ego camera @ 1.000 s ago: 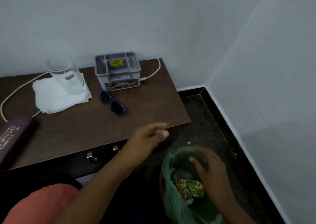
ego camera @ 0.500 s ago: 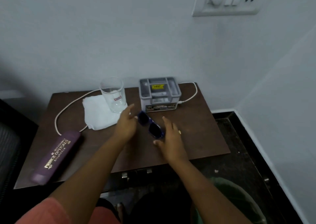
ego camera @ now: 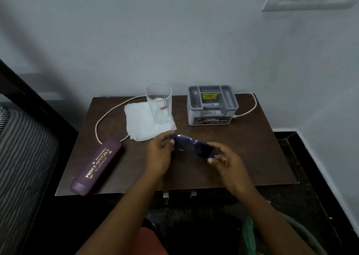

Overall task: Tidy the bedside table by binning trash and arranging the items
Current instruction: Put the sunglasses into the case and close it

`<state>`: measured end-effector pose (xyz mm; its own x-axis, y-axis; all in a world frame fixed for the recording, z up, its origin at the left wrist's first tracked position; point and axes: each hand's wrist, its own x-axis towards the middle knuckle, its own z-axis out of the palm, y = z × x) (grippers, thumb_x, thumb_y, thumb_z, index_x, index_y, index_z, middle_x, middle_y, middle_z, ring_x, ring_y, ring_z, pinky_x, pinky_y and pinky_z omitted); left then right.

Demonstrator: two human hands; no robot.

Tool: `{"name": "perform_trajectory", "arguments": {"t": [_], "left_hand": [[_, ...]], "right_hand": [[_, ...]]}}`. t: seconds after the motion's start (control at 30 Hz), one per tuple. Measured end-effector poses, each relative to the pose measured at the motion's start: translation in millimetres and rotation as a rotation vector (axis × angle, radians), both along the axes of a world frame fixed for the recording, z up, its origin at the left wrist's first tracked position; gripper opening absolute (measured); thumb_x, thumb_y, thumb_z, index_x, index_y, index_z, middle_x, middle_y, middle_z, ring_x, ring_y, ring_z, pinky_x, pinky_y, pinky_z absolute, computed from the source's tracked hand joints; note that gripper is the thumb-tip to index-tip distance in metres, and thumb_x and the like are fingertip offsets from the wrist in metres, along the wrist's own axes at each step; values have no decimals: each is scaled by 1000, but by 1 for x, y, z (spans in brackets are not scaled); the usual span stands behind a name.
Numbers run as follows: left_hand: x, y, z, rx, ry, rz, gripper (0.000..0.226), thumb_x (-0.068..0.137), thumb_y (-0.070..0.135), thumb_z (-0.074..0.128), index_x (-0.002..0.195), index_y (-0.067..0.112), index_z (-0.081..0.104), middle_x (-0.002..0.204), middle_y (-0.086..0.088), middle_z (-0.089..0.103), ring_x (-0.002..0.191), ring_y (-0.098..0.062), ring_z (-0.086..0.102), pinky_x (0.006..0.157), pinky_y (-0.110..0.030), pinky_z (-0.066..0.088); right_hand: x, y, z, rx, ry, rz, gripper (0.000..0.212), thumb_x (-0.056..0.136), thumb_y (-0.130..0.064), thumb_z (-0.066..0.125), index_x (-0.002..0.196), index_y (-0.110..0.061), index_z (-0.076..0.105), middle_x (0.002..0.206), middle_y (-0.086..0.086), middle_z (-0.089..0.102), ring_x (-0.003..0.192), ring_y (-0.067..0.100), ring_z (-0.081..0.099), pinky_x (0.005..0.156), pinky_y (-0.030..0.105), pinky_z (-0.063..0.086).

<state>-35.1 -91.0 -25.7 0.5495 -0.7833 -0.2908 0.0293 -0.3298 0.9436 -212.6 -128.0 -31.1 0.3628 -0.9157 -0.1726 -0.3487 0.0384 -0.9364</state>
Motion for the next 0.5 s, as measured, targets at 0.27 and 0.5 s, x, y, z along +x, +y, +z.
{"name": "perform_trajectory", "arguments": {"t": [0.27, 0.5], "left_hand": [[14, 53, 6, -40, 185, 141, 22, 90, -3, 52, 107, 8, 61, 91, -2, 66, 81, -11, 62, 62, -9, 53], [49, 84, -11, 137, -48, 190, 30, 86, -1, 58, 113, 10, 66, 104, -10, 71, 90, -18, 65, 93, -37, 52]], "right_hand": [[22, 22, 4, -9, -118, -58, 44, 86, 10, 53, 121, -17, 58, 117, -2, 56, 87, -14, 60, 75, 2, 45], [73, 33, -9, -69, -19, -34, 45, 82, 12, 57, 119, -13, 61, 110, -1, 57, 95, 8, 62, 82, 5, 45]]}}
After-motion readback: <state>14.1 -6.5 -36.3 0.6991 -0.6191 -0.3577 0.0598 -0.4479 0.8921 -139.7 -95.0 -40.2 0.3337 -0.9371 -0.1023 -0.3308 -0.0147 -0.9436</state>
